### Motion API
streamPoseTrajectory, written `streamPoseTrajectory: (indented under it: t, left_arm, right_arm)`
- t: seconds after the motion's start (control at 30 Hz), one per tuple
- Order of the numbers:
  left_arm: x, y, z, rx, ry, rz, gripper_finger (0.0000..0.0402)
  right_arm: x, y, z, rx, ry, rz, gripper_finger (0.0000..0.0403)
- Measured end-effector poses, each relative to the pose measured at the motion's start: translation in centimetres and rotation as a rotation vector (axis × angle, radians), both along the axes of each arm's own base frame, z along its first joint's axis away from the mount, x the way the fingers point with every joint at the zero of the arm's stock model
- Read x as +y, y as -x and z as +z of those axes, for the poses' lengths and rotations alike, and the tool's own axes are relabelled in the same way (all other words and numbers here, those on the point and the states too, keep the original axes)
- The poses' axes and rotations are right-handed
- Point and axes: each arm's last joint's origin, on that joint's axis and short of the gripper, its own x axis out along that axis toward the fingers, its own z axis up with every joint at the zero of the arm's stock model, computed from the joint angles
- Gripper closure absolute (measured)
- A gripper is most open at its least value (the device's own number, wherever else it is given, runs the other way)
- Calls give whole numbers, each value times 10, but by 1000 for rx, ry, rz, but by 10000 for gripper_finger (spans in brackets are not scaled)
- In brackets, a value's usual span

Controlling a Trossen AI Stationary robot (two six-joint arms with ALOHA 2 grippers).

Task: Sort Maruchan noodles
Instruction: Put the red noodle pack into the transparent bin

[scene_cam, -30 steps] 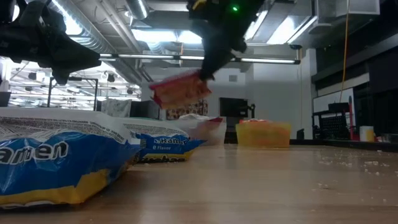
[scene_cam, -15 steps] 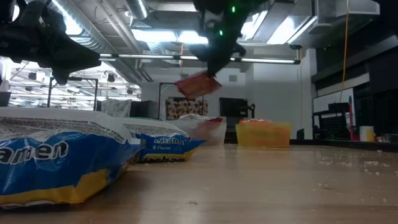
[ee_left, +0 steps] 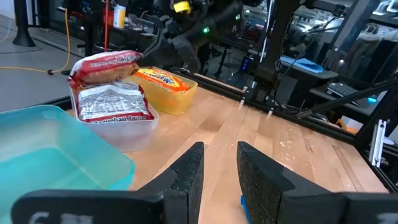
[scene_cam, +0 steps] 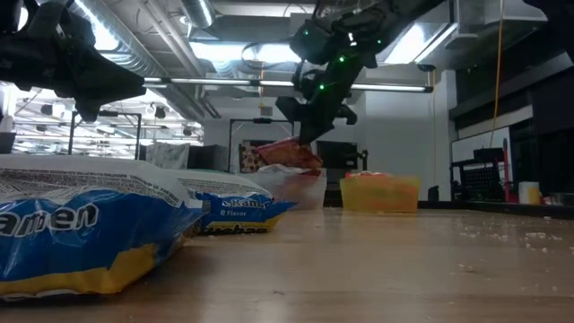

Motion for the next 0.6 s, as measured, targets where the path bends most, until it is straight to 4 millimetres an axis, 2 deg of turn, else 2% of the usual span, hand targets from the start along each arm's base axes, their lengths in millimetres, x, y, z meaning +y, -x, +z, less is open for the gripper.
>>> streamPoseTrajectory:
  t: [0.2,0.6]
  left_arm:
    - [0,0,0,0,0,0,311]
    - [0,0,0,0,0,0,311]
  right_arm:
    - [2,4,-13,30,-18,-6,403]
    - [4,8,-23,60,-36,7,397]
